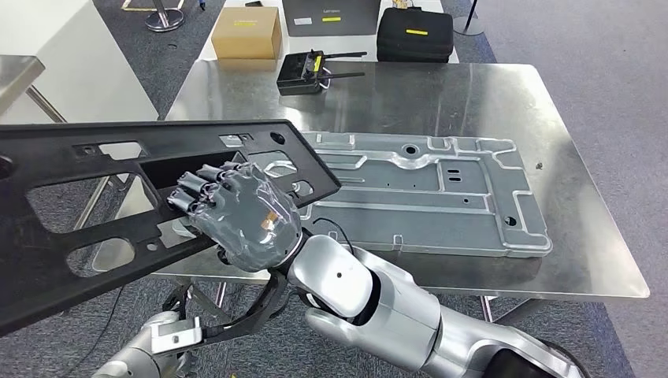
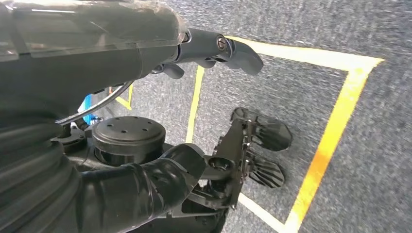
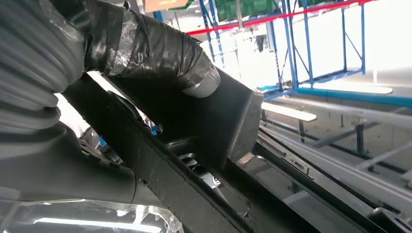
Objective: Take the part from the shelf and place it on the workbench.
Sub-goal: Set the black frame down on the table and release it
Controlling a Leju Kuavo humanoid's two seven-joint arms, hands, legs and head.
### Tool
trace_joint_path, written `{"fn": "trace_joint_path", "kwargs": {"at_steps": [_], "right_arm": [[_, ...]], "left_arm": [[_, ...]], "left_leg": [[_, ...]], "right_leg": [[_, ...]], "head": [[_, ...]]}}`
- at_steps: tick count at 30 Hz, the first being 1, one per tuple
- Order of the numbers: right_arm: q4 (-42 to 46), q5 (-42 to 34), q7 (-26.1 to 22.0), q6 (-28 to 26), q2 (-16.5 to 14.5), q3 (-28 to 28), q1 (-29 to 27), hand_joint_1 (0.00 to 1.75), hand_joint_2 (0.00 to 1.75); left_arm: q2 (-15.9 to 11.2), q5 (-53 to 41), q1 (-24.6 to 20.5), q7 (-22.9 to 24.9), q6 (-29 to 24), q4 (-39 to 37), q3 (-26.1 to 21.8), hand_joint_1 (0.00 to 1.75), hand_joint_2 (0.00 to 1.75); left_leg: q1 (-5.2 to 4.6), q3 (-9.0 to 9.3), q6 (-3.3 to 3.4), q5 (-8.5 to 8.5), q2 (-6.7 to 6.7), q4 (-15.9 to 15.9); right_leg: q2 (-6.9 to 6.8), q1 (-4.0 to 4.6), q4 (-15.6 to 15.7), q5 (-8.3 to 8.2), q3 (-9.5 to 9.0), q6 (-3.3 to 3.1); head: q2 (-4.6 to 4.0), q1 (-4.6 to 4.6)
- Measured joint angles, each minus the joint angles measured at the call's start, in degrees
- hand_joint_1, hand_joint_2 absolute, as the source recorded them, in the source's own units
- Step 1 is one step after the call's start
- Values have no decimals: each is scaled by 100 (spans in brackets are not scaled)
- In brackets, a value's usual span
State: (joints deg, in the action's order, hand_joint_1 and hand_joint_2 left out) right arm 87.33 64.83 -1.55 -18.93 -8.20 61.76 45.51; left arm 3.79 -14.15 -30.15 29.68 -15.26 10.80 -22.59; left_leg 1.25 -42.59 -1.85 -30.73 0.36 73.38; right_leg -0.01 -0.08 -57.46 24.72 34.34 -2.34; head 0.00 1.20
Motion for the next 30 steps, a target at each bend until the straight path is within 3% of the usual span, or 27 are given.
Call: {"fn": "trace_joint_path", "kwargs": {"at_steps": [1,3,5,8,10,13,14,15,16,19,21,23,25,28,30], "right_arm": [[-11,0,1,16,0,9,-2,175,175],[-26,23,5,35,-1,19,3,175,175],[-52,151,54,61,-4,31,18,175,175],[-219,569,237,91,-15,66,54,175,175],[-428,888,377,96,-29,82,109,175,175],[-836,1193,514,126,-69,102,219,175,175],[-975,1245,537,132,-81,109,239,175,175],[-1091,1281,551,134,-91,115,248,175,175],[-1185,1304,558,134,-102,121,255,175,175],[-1374,1341,581,148,-171,136,322,175,175],[-1513,1393,622,200,-237,145,382,175,175],[-1691,1450,659,253,-305,154,413,175,175],[-1903,1496,692,272,-399,158,436,175,175],[-2217,1532,722,283,-545,170,487,175,175],[-2388,1532,723,291,-585,184,492,175,175]], "left_arm": [[-1,-2,4,0,0,0,-1,0,175],[-2,-5,-3,0,0,0,-1,0,175],[-3,-19,-9,4,2,-1,-2,0,175],[7,-67,-10,21,5,-2,-3,0,175],[24,-104,-33,31,9,-1,-3,0,175],[39,-148,-58,49,15,-1,-3,0,175],[45,-160,-56,54,19,-2,-3,0,175],[53,-170,-55,55,22,-2,-3,0,175],[62,-175,-54,56,25,-2,-3,0,175],[87,-186,-69,57,29,-1,-3,0,175],[103,-195,-80,58,33,-2,-3,0,175],[119,-211,-86,59,37,-2,-2,0,175],[132,-231,-97,60,37,-2,-1,0,175],[147,-269,-110,63,23,-2,-1,0,175],[148,-306,-106,57,-17,-2,0,0,175]], "left_leg": [[12,126,-19,98,1,-138],[41,602,-47,357,-1,-872],[31,905,-11,461,-28,-1382],[18,904,109,471,-48,-1460],[36,891,195,509,-41,-1486],[26,852,286,550,-24,-1496],[19,839,294,556,-21,-1493],[15,831,297,560,-20,-1489],[13,828,297,562,-22,-1483],[0,817,268,562,-20,-1465],[-15,784,215,575,-14,-1462],[-17,762,154,589,-8,-1476],[-6,708,102,488,-8,-1364],[3,313,49,23,-14,-480],[8,49,14,-101,-15,47]], "right_leg": [[1,-7,-22,-12,32,12],[2,-20,-88,-13,93,51],[7,-9,-151,-13,147,111],[20,7,-181,-37,190,202],[19,-3,-349,89,273,256],[13,-26,-1354,602,726,307],[12,-29,-1671,704,869,314],[12,-29,-1811,705,927,313],[12,-29,-1723,599,873,303],[6,-1,-635,93,336,215],[4,36,-234,17,165,172],[8,41,-180,18,156,145],[8,12,-120,-18,138,91],[8,-2,-86,-44,126,37],[9,3,-105,-38,134,31]], "head": [[0,-1],[0,-1],[0,1],[0,5],[0,8],[0,11],[0,11],[0,11],[0,13],[0,10],[0,9],[0,10],[0,9],[0,7],[0,8]]}}
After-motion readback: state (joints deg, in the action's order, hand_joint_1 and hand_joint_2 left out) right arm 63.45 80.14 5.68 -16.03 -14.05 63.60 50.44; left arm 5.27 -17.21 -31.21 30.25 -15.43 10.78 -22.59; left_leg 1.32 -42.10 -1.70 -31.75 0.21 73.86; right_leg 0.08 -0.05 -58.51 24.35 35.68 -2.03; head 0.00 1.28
